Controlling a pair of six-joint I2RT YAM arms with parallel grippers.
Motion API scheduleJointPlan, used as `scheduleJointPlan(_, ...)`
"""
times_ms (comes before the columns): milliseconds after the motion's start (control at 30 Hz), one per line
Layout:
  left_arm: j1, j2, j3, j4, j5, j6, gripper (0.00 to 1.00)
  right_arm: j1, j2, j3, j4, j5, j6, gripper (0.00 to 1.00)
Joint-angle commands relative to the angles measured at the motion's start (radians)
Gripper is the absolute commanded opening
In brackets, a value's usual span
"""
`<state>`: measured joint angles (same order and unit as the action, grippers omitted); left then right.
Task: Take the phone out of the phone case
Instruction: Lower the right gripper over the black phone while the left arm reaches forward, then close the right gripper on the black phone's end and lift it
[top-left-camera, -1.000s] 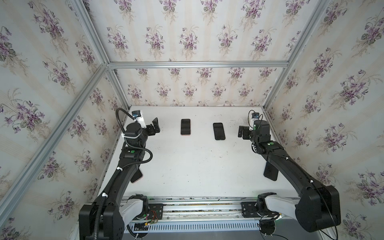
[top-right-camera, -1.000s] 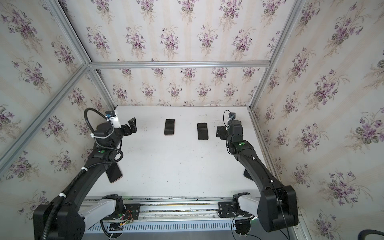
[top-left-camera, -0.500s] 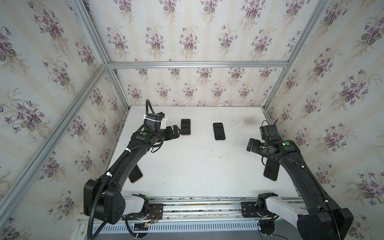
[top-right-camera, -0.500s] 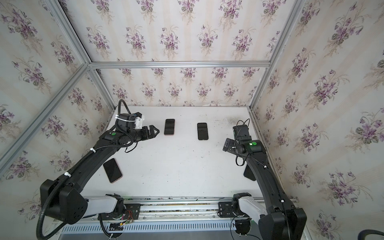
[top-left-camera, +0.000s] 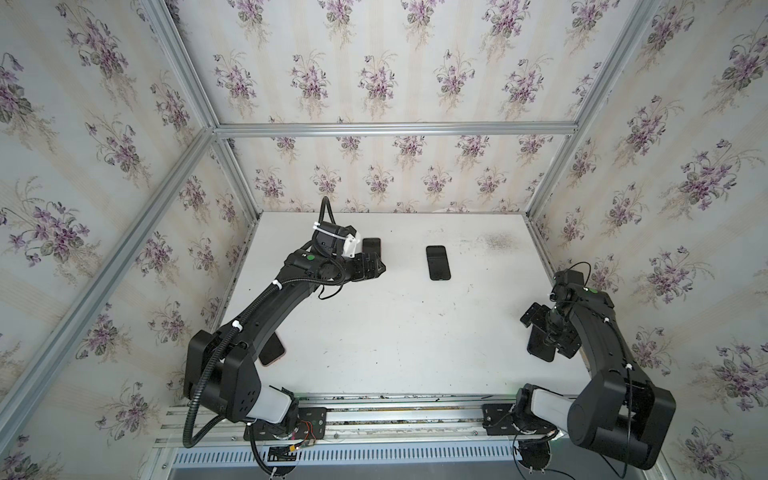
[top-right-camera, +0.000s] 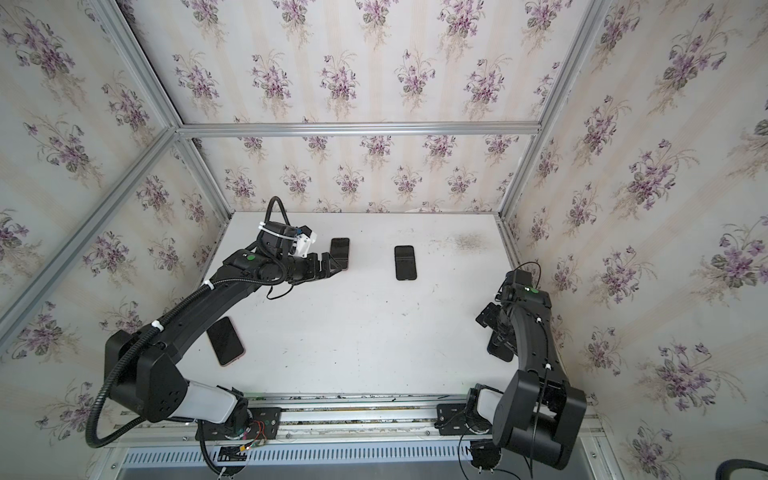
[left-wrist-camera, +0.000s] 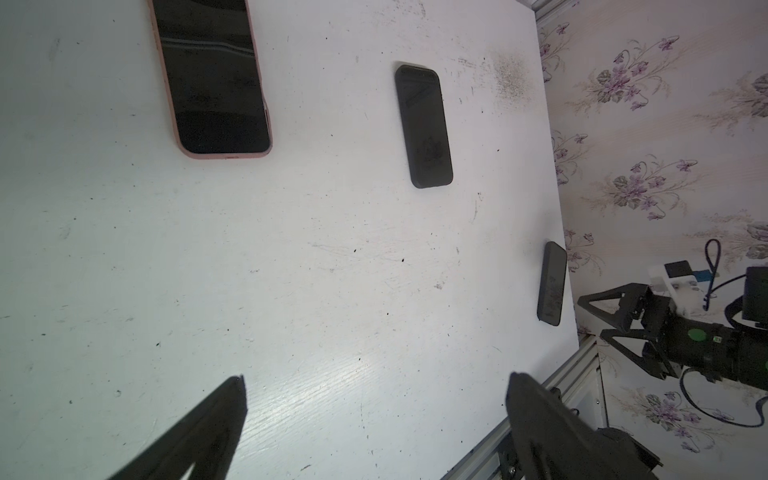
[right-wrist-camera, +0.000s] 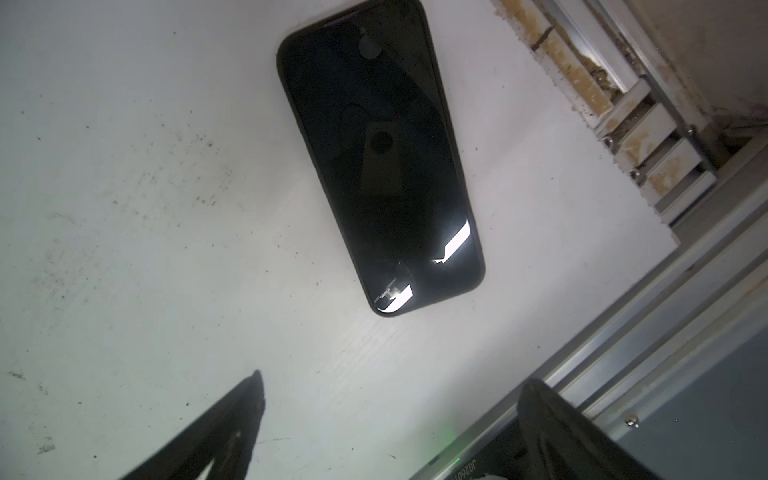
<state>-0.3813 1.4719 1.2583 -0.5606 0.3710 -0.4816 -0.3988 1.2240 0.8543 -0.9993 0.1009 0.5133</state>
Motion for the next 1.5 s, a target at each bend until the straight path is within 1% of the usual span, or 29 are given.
scheduleJointPlan(0, -0.001, -0.005, 0.014, -0.009, 0.006, -0.014, 1.00, -0.058, 0.046, -0.020, 0.070, -0.026, -0.022, 0.99)
scheduleJointPlan(100, -0.001, -0.018, 0.013, -0.010, -0.005, -0.021, 1.00, -0.106, 0.081, -0.045, 0.106, -0.053, -0.038, 0.99)
scheduleJointPlan(300, -0.001, -0.037, 0.006, -0.018, -0.024, -0.026, 1.00, -0.128, 0.118, -0.082, 0.173, -0.049, -0.077, 0.99)
scheduleJointPlan(400, -0.001, -0.046, 0.001, -0.022, -0.035, -0.031, 1.00, -0.137, 0.144, -0.086, 0.202, -0.072, -0.103, 0.99)
scheduleJointPlan(500, -0.001, -0.054, 0.001, -0.024, -0.044, -0.030, 1.00, -0.144, 0.173, -0.078, 0.211, -0.066, -0.119, 0.99)
scheduleJointPlan(800, -0.001, -0.074, -0.016, -0.023, -0.065, -0.030, 1.00, -0.152, 0.215, -0.069, 0.243, -0.051, -0.159, 0.99)
scheduleJointPlan(1067, 0.005, -0.084, -0.021, -0.022, -0.088, -0.023, 1.00, -0.150, 0.245, -0.070, 0.272, -0.109, -0.203, 0.99)
scheduleJointPlan(1467, 0.024, -0.079, -0.023, -0.021, -0.102, -0.007, 1.00, -0.144, 0.280, -0.057, 0.253, -0.101, -0.210, 0.99)
